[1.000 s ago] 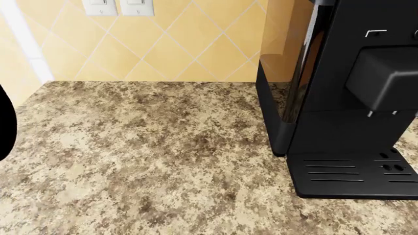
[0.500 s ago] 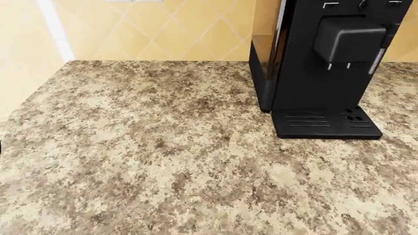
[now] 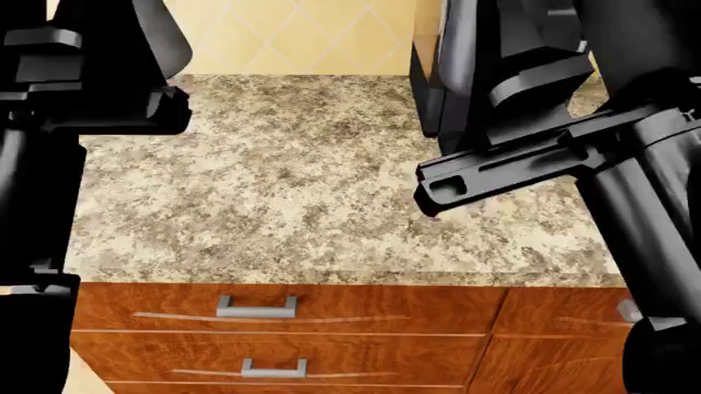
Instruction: Pick and place the shaker into the drawer. Then close the cabinet.
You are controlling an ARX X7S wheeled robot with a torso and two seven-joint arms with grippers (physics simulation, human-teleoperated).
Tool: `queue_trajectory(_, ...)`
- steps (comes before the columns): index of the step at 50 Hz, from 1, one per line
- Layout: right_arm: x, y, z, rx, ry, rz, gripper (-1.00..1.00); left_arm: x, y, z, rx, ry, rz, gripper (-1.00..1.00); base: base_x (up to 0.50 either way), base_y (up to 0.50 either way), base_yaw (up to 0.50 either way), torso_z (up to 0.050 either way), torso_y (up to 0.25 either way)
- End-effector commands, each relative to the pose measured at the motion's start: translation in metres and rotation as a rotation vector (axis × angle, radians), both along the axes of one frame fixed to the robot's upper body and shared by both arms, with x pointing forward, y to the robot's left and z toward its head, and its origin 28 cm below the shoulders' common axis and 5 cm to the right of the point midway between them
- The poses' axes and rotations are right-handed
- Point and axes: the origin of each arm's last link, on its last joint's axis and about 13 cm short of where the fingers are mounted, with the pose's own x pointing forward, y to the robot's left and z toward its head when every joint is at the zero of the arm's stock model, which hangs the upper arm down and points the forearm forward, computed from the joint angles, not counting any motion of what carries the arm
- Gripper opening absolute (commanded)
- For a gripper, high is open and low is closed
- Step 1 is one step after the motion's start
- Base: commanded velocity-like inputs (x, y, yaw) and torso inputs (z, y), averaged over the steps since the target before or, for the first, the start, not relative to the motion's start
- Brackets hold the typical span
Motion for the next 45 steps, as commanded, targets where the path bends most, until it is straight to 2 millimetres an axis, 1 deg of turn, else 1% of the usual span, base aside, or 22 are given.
queue_trajectory(1, -0.011, -0.008, -0.069, 0.035, 0.129, -0.048, -1.0, -0.009, 0.013, -0.079, 0.094, 0.051, 0.017, -1.0, -0.5, -0.01, 0.0, 0.0, 0.0)
queue_trajectory(5, -0.015, -0.014, -0.072, 0.067, 0.14, -0.045, -1.0, -0.008, 0.014, -0.089, 0.115, 0.061, 0.015, -1.0, -0.12, 0.0, 0.0, 0.0, 0.0)
queue_trajectory(8, -0.018, -0.016, -0.074, 0.083, 0.143, -0.047, -1.0, -0.007, 0.016, -0.099, 0.124, 0.085, 0.019, -1.0, 0.0, 0.0, 0.0, 0.0, 0.0)
queue_trajectory(11, -0.019, -0.016, -0.075, 0.083, 0.15, -0.056, -1.0, -0.009, 0.015, -0.106, 0.132, 0.103, 0.014, -1.0, 0.0, 0.0, 0.0, 0.0, 0.0)
queue_trajectory(15, -0.023, -0.016, -0.077, 0.076, 0.15, -0.054, -1.0, -0.016, 0.016, -0.103, 0.121, 0.095, -0.006, -1.0, 0.0, 0.0, 0.0, 0.0, 0.0)
queue_trajectory(19, -0.023, -0.014, -0.078, 0.069, 0.161, -0.034, -1.0, -0.022, 0.015, -0.101, 0.12, 0.078, -0.02, -1.0, -0.46, -0.46, 0.0, 0.0, 0.0)
queue_trajectory(25, -0.018, -0.013, -0.078, 0.075, 0.182, -0.016, -1.0, -0.022, 0.014, -0.102, 0.118, 0.079, -0.033, -1.0, -0.24, -0.5, 0.0, 0.0, 0.0)
queue_trajectory(45, -0.019, -0.009, -0.079, 0.059, 0.183, -0.014, -1.0, -0.025, 0.012, -0.102, 0.118, 0.076, -0.054, -1.0, -0.2, -0.5, 0.0, 0.0, 0.0)
